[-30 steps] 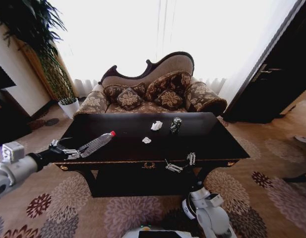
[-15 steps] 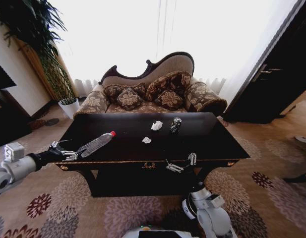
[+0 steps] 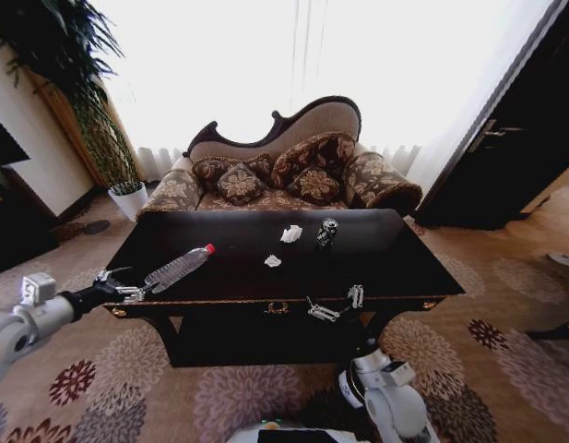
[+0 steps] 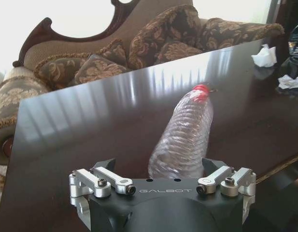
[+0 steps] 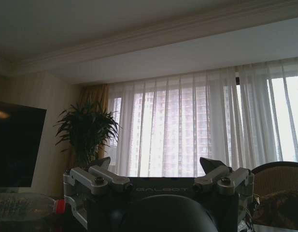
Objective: Move to the front of the table and place the trash on the table into the trash bin.
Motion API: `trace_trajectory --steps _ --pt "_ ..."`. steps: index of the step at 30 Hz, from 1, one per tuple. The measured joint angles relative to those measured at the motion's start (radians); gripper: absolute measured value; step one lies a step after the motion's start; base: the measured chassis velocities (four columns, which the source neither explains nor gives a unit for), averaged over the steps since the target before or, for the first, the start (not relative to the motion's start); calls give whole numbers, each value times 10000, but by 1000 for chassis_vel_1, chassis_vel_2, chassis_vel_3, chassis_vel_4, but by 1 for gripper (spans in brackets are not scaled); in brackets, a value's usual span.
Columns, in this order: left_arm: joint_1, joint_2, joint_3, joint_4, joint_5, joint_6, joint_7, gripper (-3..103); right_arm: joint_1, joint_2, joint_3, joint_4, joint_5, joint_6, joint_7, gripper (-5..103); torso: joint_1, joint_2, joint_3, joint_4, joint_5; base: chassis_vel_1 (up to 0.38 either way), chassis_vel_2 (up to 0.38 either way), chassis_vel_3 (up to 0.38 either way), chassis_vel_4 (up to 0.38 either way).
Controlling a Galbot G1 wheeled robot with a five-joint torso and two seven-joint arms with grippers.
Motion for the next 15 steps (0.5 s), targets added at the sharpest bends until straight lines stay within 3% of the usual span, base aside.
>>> trace_trajectory --steps 5,9,12,15 --pt "-185 -65 325 123 8 -41 -154 96 -10 -3 10 0 -3 2 0 100 0 0 0 0 0 0 0 0 0" --pt "-369 -163 694 161 -13 -166 -383 76 -40 18 12 13 -29 3 -2 100 1 0 0 -1 0 0 0 0 0" --pt "-384 -180 735 161 -31 -221 -446 70 -47 28 12 15 -40 6 -5 100 0 0 0 -1 0 0 0 0 0" --pt "-369 -189 736 161 -61 -339 -462 54 -52 37 6 19 -61 12 -17 100 0 1 0 -1 0 0 0 0 0"
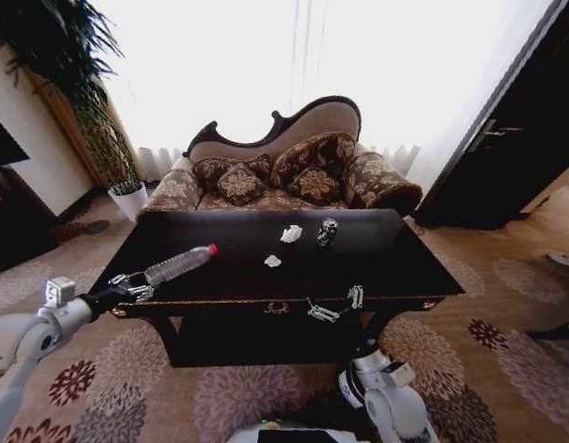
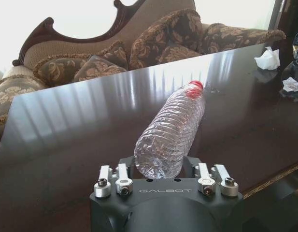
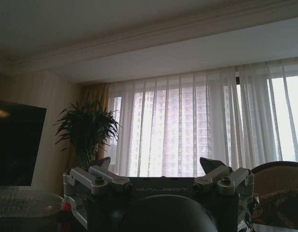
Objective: Move to the front of the table and place the trash on the table into the trash bin.
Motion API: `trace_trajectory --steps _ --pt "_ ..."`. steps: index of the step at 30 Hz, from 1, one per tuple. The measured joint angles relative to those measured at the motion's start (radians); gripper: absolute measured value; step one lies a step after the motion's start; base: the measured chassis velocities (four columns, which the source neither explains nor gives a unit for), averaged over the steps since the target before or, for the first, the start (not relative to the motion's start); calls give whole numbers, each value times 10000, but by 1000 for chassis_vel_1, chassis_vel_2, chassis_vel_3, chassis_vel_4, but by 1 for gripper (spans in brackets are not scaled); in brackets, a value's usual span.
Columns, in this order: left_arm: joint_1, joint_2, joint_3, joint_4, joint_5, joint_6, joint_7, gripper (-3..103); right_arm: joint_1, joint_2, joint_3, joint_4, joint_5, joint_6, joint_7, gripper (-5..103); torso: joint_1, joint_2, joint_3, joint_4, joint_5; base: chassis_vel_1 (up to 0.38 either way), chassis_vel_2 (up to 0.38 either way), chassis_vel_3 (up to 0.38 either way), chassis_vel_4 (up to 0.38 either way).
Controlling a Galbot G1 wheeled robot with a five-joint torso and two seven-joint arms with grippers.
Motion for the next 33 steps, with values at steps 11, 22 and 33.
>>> trace_trajectory --steps 11,22,33 --pt "342 -362 -375 -598 -243 -325 -176 35 10 -24 -29 18 -4 -10 24 100 0 0 0 1 -1 0 0 0 0" --pt "1240 -2093 -1139 -2624 -517 -1600 -106 35 146 -144 -255 -180 1580 -94 -686 100 -1 1 -1 2 1 0 0 0 0" --pt "1834 -2751 -579 -3578 -204 -3412 1578 35 149 -265 -2306 -376 5161 -833 -1267 100 0 0 -1 1 0 0 0 0 0"
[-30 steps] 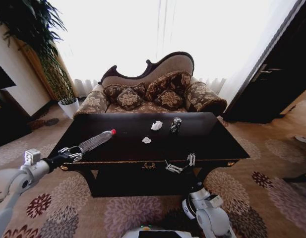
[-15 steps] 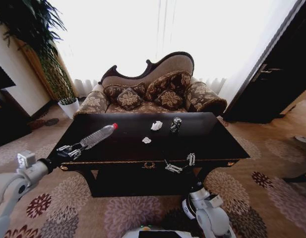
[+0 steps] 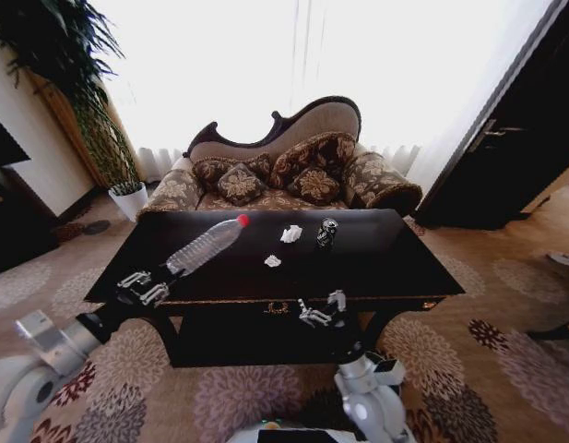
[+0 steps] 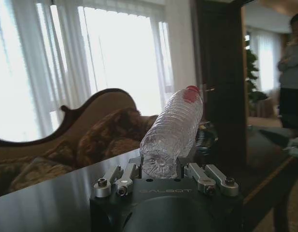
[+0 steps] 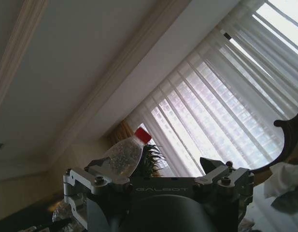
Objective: Move to the front of the table and place the trash on the table into the trash bin.
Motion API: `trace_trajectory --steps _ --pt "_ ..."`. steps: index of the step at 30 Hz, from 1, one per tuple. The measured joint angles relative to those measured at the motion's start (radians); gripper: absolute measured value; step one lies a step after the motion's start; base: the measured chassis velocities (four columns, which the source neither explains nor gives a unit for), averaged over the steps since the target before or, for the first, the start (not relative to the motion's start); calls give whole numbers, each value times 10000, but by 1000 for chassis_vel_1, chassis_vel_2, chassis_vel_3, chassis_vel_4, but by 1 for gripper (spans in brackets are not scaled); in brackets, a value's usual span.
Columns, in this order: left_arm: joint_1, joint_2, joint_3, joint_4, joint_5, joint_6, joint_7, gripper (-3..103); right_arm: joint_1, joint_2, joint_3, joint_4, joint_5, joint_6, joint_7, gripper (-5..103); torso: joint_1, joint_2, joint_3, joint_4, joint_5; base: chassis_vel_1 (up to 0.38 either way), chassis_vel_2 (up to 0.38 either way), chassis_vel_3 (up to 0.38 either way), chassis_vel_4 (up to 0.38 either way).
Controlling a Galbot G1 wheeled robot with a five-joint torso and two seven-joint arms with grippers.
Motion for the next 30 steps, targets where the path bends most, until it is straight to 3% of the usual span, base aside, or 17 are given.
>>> trace_trajectory --steps 2,3,6,15,20,30 --pt "166 19 289 -127 22 -500 995 35 18 52 -352 151 715 -435 142 100 0 0 0 -1 -1 0 0 0 0" --pt "166 19 289 -127 22 -500 995 35 18 52 -352 151 715 -435 142 100 0 0 0 -1 -1 0 0 0 0" --pt "188 -5 560 -269 119 -699 1850 35 109 110 -488 131 1156 -716 242 100 0 0 0 -1 0 0 0 0 0" --pt "-23 -44 841 -139 419 -744 2059 35 75 80 -245 -79 1090 -654 84 100 0 0 0 -1 -1 0 0 0 0" --pt "-274 39 609 -134 97 -673 2063 35 67 81 -176 -258 1067 -607 -22 100 0 -1 1 -1 -1 0 0 0 0" --pt "-708 336 222 164 -641 -389 2302 35 65 115 -250 -293 2860 -629 -1294 100 0 -1 0 -1 -2 0 0 0 0"
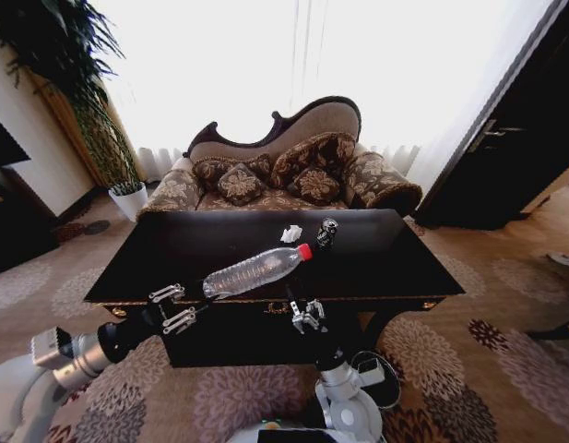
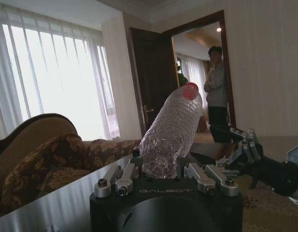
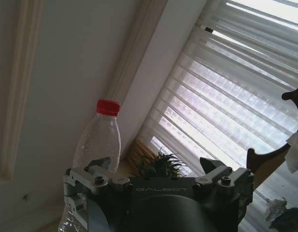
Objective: Move to the front of the table and place the trash on the table into the trash bin.
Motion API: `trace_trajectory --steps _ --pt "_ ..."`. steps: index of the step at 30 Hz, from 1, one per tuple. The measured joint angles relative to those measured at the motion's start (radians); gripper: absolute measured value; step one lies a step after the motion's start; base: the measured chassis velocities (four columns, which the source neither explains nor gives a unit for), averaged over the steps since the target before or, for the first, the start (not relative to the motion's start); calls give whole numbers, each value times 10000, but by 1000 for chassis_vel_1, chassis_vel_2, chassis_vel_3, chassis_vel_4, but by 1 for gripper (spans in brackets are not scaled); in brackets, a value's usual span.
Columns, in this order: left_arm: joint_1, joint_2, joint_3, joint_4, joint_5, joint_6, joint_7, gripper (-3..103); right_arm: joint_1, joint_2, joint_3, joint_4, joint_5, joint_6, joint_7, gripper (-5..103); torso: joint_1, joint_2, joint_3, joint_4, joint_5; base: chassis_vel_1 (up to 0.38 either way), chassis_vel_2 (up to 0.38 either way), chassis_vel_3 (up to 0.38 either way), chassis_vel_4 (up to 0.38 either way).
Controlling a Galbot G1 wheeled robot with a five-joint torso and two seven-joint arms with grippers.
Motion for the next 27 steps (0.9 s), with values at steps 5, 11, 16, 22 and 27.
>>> trace_trajectory --steps 5,11,16,22,27 --pt "-27 182 163 39 -161 79 47 35 -74 -11 39 22 366 0 -323 100 0 0 0 -1 2 0 0 0 0" --pt "-89 354 439 160 -279 166 -27 35 -139 38 -14 443 574 0 -753 100 0 0 0 -1 0 0 0 0 0" --pt "-110 352 481 262 -279 193 -96 35 -167 42 -6 411 595 116 -1207 100 -1 0 0 0 1 0 0 0 0" --pt "-84 308 855 216 -214 186 -101 35 -292 99 -178 429 214 242 -1659 100 0 0 0 0 0 0 0 0 0" --pt "-79 273 1307 64 6 189 -94 35 -296 86 -296 114 -294 436 -1750 100 0 0 0 0 3 0 0 0 0"
